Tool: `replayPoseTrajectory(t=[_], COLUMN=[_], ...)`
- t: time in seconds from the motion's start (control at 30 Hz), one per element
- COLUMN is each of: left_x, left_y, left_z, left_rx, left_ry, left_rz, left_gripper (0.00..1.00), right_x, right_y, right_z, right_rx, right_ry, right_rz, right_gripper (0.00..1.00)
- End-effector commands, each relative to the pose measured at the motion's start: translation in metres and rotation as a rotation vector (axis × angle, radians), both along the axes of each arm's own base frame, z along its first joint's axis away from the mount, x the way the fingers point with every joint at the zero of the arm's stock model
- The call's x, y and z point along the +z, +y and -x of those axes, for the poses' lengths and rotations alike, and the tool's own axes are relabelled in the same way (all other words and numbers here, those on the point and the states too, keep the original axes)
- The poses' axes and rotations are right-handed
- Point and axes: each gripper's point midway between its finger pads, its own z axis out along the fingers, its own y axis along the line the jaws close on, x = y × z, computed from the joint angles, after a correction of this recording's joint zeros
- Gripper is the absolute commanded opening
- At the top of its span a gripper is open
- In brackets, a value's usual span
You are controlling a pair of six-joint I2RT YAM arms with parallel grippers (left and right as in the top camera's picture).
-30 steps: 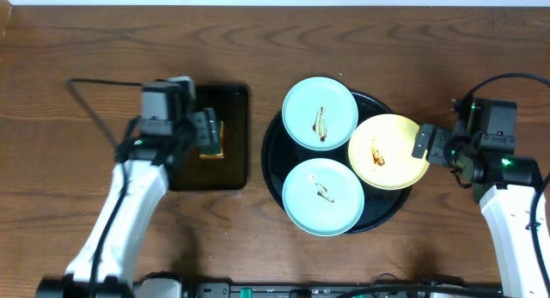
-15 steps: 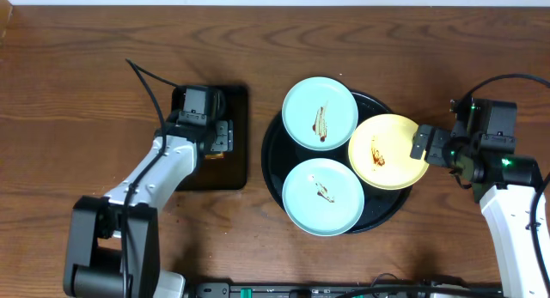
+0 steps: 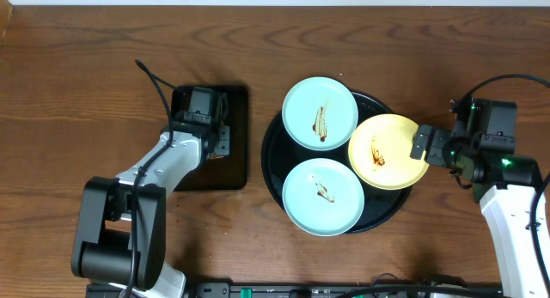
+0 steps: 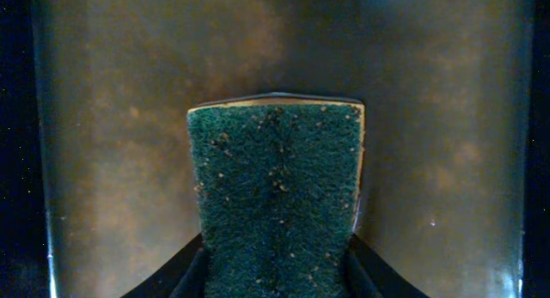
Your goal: Clean dirty plates on tray and stack at the side
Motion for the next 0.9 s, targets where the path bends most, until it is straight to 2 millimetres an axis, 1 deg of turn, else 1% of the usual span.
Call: replayPoseTrajectory(t=[0.0, 0.13, 0.23, 0.27, 0.37, 0.6, 0.67, 0.87], left_x=[0.006, 0.012, 0.023, 0.030, 0.037, 0.030, 0.027, 0.024], left_y=[-0.001, -0.001, -0.002, -0.002, -0.002, -0.001, -0.001, 0.000], left_z=[-0.007, -0.010, -0.013, -0.014, -0.015, -0.008, -0.006, -0.004], left_rx=[0.006, 0.007, 0.007, 0.007, 0.010, 0.034, 0.034, 0.033], left_ry=[-0.023, -0.044, -0.075, -0.094, -0.109, -0.075, -0.067, -0.064], left_rz=[0.003, 0.005, 0.011, 0.015, 0.019, 0.025, 0.022, 0.022], left_gripper=[0.42, 0.43, 0.44, 0.44, 0.44, 0.44, 0.48, 0.51], right_x=[0.007, 0.007, 0.007, 0.007, 0.007, 0.007, 0.007, 0.007], right_y=[0.000, 0.000, -0.001, 0.000, 0.000, 0.000, 0.000, 0.000], right_z=[-0.004, -0.003, -0.003, -0.003, -0.004, -0.003, -0.003, -0.003], right_rx=[-0.015, -0.015, -0.016, -0.015, -0.015, -0.015, -0.015, -0.015], right_ry=[-0.017, -0.017, -0.017, -0.017, -0.017, -0.017, -0.017, -0.017], right_rz=[-0.014, -0.014, -0.014, -0.014, -0.014, -0.014, -0.014, -0.014], right_gripper=[0.99, 0.99, 0.99, 0.99, 0.99, 0.99, 0.99, 0.99])
